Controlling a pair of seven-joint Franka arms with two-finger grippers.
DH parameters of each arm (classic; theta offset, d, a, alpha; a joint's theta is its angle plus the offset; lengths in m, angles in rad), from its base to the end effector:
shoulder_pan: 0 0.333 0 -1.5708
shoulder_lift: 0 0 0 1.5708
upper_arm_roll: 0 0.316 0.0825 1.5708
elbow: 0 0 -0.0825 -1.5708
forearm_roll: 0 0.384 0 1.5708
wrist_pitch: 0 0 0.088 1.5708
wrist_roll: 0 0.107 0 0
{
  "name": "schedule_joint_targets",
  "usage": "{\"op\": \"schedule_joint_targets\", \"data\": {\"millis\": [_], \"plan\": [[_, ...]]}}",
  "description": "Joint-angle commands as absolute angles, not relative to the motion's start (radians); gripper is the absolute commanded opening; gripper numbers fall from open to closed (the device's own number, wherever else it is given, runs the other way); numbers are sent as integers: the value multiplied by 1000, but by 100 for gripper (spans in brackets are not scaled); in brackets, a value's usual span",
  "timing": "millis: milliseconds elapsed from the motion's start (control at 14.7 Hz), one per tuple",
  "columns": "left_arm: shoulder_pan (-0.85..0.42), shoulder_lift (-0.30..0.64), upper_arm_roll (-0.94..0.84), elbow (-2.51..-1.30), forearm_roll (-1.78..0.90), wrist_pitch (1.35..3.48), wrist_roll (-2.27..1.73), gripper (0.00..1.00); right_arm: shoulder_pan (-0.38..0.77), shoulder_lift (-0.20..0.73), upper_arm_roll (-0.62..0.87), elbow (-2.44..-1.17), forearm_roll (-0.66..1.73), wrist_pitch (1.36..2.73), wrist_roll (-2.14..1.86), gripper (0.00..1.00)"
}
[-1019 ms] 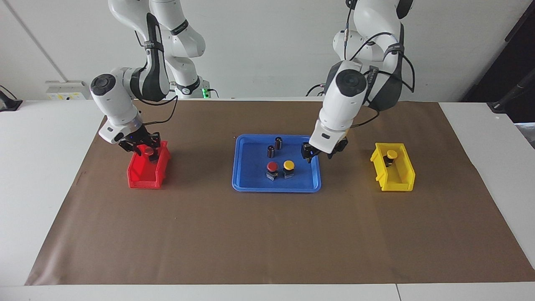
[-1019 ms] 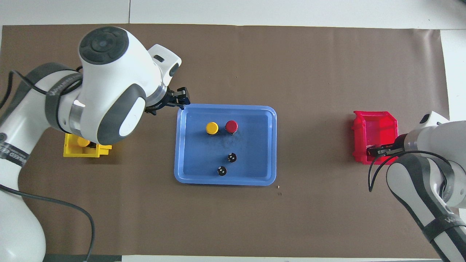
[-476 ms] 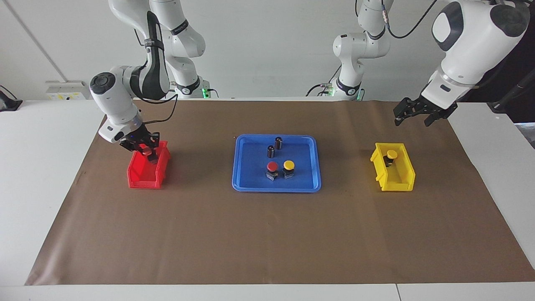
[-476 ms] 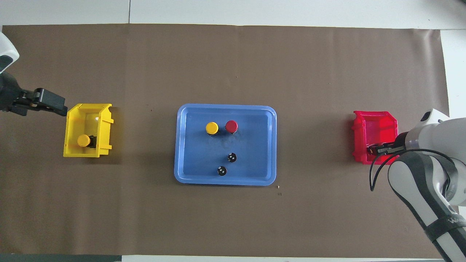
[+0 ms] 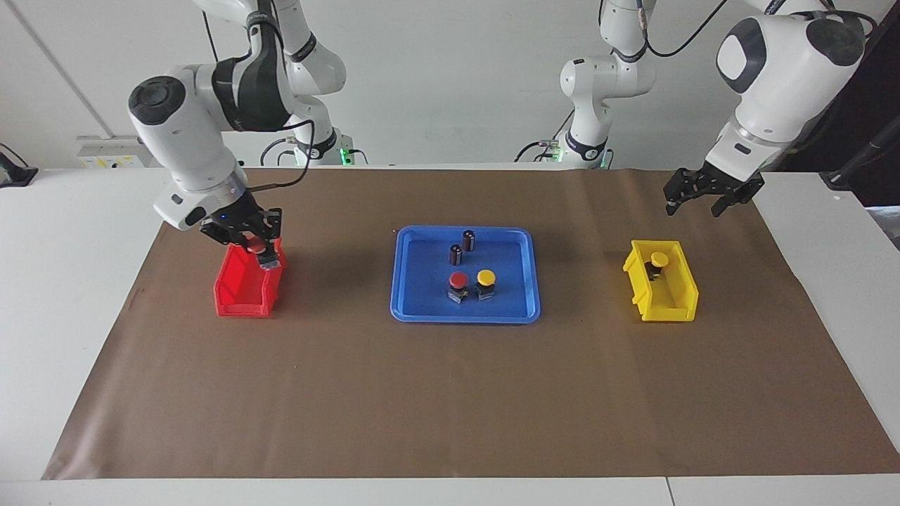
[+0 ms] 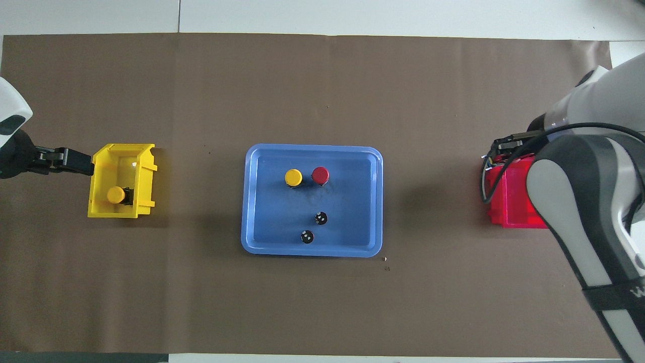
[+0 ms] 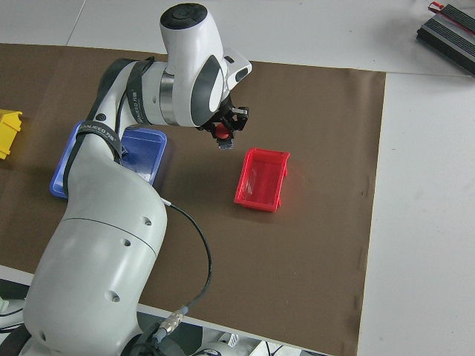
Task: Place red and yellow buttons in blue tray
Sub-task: 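Carry the second red button with the right gripper into the tray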
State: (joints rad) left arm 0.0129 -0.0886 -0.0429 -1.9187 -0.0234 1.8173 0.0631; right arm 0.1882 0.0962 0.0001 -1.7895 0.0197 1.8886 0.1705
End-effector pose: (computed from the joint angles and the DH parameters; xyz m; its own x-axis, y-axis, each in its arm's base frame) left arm 0.5329 -0.0186 0.5282 0.9961 -0.0870 -0.0117 -0.0868 -0.9960 0.0196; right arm 0.5807 0.1121 0.4924 0.9999 0.0117 -0.0004 0.0117 -0.9998 -0.0190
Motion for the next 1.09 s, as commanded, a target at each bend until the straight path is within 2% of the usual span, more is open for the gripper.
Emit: {"op": "schedule_joint_targets", "data": {"millis": [0,136,272,680,816,883,951,1019], "plan": [[60,-135,-51,-2093,-15,1984,60,73,361,199,0,-1761,26,2004,439,19],[60,-118,-51,-2152,-15,2064,55,71,426,253,0,-1788,25,2078,521,21],[46,-88,-51,-2163,-15,2083,23,71,456,267,0,-1854,25,2163,558,23],[31,-74,-52,-2287,-15,2230,28,70,499,296,2,-1890,25,2230,591,26],[32,-61,-52,-2292,-15,2240,31,70,499,301,2,-1893,25,2238,589,30],[32,-61,-52,-2292,-15,2240,32,69,499,299,0,-1893,23,2234,589,55],[32,-60,-52,-2299,-15,2241,32,69,496,299,0,-1893,21,2227,589,99],[32,-58,-52,-2309,-15,2244,34,68,494,299,-2,-1881,8,2211,589,100]]}}
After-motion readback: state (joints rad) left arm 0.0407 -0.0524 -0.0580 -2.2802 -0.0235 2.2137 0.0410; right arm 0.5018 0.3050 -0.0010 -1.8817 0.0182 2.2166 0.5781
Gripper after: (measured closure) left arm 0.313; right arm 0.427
